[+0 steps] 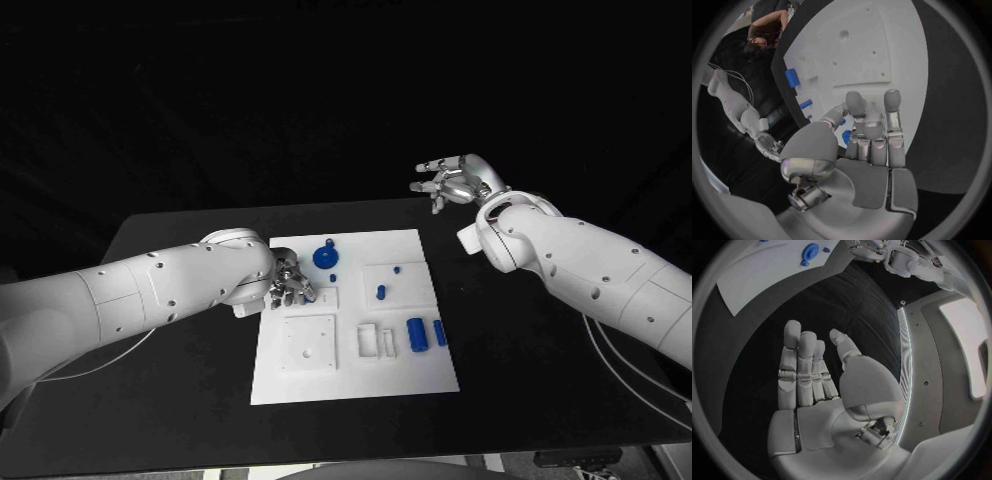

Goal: Assemble the parts on the task board

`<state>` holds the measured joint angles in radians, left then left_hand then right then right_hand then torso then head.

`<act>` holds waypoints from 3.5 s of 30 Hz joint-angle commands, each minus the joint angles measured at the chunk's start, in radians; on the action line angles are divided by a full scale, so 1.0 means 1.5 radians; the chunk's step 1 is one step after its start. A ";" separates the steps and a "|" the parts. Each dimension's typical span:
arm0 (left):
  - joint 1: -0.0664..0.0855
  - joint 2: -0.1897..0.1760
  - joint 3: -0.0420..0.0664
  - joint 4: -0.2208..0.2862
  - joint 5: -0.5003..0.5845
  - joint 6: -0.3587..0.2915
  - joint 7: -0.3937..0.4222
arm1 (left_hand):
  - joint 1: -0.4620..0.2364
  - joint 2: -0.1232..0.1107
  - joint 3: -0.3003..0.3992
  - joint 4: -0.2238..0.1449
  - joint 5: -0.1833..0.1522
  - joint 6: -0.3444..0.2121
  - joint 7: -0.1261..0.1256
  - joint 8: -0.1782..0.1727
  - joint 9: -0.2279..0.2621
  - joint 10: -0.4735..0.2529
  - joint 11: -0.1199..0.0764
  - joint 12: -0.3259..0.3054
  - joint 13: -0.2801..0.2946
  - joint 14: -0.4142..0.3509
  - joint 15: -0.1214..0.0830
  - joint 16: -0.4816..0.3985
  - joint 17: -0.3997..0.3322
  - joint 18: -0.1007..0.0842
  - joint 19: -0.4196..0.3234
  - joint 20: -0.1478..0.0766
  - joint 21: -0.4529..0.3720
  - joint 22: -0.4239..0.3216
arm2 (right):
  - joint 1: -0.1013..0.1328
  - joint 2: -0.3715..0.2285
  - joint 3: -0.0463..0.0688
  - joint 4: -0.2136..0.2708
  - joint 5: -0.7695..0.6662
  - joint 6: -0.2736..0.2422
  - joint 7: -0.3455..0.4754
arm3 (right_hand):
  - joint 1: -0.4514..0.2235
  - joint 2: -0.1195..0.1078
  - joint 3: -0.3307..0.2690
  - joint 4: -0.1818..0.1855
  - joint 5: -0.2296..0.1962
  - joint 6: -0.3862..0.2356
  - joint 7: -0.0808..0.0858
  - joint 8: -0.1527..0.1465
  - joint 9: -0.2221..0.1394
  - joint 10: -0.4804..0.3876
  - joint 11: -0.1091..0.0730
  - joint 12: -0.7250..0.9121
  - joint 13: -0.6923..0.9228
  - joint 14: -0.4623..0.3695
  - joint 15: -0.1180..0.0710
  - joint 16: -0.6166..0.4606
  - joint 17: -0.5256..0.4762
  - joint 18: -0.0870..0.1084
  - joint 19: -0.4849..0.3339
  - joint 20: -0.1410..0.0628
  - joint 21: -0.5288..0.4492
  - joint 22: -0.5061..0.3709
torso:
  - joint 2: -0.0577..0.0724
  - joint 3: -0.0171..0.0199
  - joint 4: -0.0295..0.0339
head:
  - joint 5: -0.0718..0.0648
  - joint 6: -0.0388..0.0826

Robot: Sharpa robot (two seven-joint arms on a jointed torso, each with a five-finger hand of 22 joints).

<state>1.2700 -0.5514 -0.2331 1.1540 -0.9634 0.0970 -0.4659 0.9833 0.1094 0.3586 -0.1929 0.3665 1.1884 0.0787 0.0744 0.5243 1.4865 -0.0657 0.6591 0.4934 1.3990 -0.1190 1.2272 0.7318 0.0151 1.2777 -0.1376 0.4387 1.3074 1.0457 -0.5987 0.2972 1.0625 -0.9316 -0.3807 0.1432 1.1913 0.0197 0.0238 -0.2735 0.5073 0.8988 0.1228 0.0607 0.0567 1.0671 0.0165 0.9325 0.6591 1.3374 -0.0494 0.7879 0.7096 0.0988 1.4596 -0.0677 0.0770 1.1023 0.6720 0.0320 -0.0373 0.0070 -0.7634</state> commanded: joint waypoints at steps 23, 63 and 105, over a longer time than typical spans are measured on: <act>0.002 0.015 0.000 -0.011 0.025 0.033 -0.014 | -0.017 0.025 -0.020 0.039 -0.072 0.181 -0.087 0.006 0.011 0.018 -0.019 0.012 -0.007 0.005 -0.001 0.004 0.006 -0.006 0.010 0.001 -0.009 0.012 | -0.001 0.003 0.001 -0.001 -0.009 0.009 0.003 | -0.006 -0.002 0.009 -0.001 0.010 -0.002 0.004 -0.002 0.001 -0.004 -0.001 0.000 -0.002 -0.005 0.000 -0.003 -0.001 -0.002 -0.003 0.000 0.003 0.001 | -0.001 -0.0002 0.0012 | -0.004 0.002; 0.004 0.017 0.004 -0.031 0.025 0.013 -0.011 | 0.009 -0.026 -0.102 0.090 -0.178 0.172 -0.087 0.003 0.016 0.018 -0.019 0.006 -0.021 -0.001 -0.003 -0.009 -0.012 -0.009 0.011 0.000 -0.019 0.012 | -0.005 0.004 0.000 -0.006 -0.011 0.013 0.002 | -0.007 -0.004 0.016 -0.001 0.013 -0.004 0.004 -0.002 0.000 -0.004 0.000 -0.001 -0.002 -0.006 0.000 -0.003 -0.001 -0.002 -0.004 0.000 0.003 0.002 | -0.001 -0.0004 0.0014 | -0.006 0.002; 0.008 -0.020 0.032 0.007 0.049 -0.047 0.021 | 0.057 -0.189 -0.081 0.251 -0.212 0.098 -0.059 -0.009 -0.079 0.003 -0.006 -0.040 -0.060 -0.036 -0.002 -0.071 -0.067 -0.010 -0.004 -0.003 -0.044 0.006 | -0.011 0.002 0.000 -0.008 -0.010 0.013 0.004 | -0.008 -0.005 0.015 0.000 0.012 -0.012 0.005 -0.003 0.000 -0.004 0.000 -0.001 -0.002 -0.006 0.000 -0.004 -0.002 -0.002 -0.004 0.000 0.002 0.001 | -0.002 0.0005 0.0030 | -0.006 0.005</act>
<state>1.2777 -0.5746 -0.1882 1.1510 -0.9037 0.0592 -0.4531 1.0720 -0.1677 0.2438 0.1844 0.0520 1.3520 -0.0131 0.0636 0.4131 1.4650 -0.0802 0.6083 0.4059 1.3516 -0.1226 1.1259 0.6357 0.0152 1.2778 -0.1424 0.3763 1.3077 1.0298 -0.5935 0.2971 1.0499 -0.9416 -0.3695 0.1425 1.1861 0.0144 0.0431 -0.2732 0.5229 0.8890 0.1292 0.0607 0.0566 1.0672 0.0165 0.9325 0.6571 1.3374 -0.0493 0.7879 0.7079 0.0987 1.4596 -0.0677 0.0770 1.1042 0.6697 0.0316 -0.0346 -0.0014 -0.7571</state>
